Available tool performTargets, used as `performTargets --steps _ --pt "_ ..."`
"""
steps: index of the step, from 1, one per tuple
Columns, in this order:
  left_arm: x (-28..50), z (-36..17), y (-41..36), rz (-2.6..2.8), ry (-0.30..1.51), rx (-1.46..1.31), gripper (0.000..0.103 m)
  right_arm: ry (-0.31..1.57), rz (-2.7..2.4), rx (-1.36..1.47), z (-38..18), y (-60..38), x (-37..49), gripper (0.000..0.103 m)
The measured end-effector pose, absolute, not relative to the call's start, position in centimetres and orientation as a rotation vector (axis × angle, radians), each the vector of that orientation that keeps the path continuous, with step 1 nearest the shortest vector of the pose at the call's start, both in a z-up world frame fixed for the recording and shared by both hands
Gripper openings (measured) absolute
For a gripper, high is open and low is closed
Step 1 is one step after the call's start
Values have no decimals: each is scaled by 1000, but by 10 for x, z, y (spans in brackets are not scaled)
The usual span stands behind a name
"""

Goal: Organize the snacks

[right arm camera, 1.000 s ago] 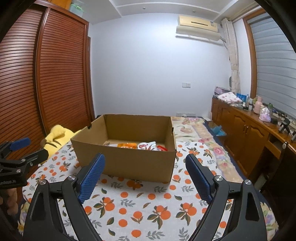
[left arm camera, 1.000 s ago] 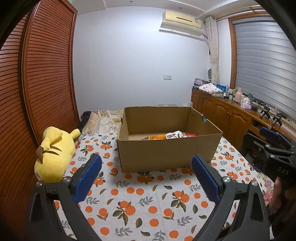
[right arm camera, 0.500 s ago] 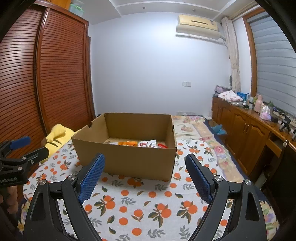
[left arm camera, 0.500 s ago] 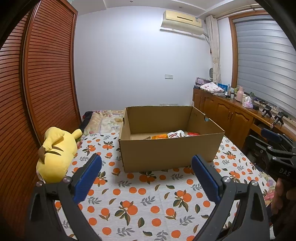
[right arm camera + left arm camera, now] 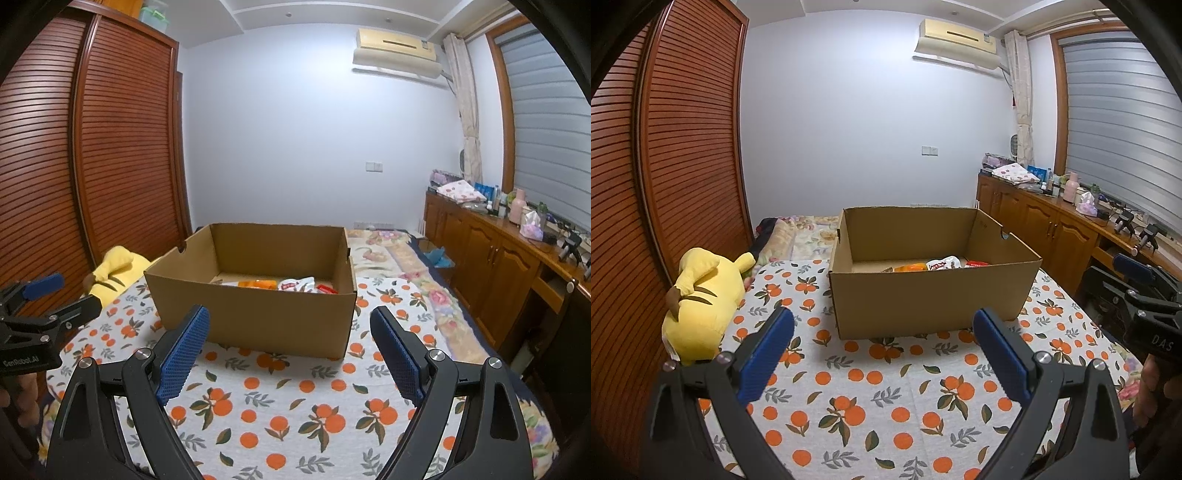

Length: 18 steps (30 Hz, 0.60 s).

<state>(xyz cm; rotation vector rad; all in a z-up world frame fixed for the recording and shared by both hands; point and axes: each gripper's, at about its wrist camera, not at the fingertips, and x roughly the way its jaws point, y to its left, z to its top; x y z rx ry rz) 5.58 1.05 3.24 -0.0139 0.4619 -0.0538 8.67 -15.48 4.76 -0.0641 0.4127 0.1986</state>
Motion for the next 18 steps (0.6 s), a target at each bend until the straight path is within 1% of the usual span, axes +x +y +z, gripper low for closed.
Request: performTargets --steps 18 --pt "55 28 11 -49 460 -14 99 413 198 -64 45 -153 85 91"
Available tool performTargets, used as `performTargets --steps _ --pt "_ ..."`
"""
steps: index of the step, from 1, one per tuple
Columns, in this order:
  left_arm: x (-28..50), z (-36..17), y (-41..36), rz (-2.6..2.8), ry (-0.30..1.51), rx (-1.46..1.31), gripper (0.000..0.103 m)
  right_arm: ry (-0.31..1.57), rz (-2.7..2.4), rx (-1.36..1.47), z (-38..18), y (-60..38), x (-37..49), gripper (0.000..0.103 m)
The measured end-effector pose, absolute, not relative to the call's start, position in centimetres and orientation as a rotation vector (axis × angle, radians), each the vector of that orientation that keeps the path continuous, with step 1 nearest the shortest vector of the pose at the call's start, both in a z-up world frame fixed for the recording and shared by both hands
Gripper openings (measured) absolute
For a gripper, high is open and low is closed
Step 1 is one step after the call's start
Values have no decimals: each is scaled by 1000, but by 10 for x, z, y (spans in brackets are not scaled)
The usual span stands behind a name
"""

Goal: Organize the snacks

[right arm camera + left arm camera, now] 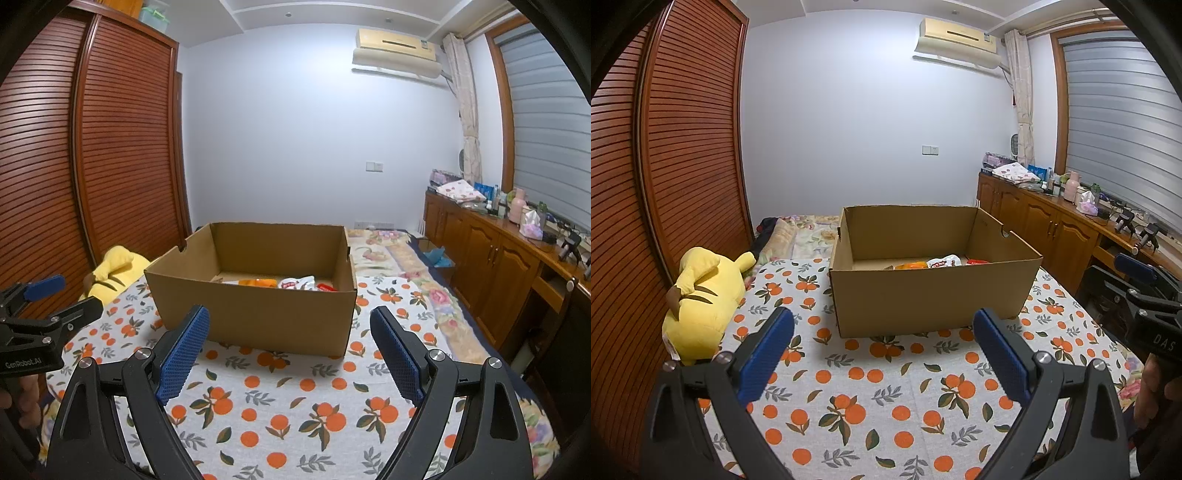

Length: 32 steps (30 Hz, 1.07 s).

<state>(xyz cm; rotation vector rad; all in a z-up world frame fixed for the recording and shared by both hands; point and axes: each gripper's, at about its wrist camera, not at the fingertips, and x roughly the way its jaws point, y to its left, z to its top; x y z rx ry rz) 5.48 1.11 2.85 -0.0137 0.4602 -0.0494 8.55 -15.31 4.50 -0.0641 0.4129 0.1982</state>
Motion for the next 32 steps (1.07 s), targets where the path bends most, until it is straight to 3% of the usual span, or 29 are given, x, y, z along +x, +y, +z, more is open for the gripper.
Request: performTargets --steps 32 --pt "55 30 11 -50 455 -13 99 409 194 -61 43 -152 84 91"
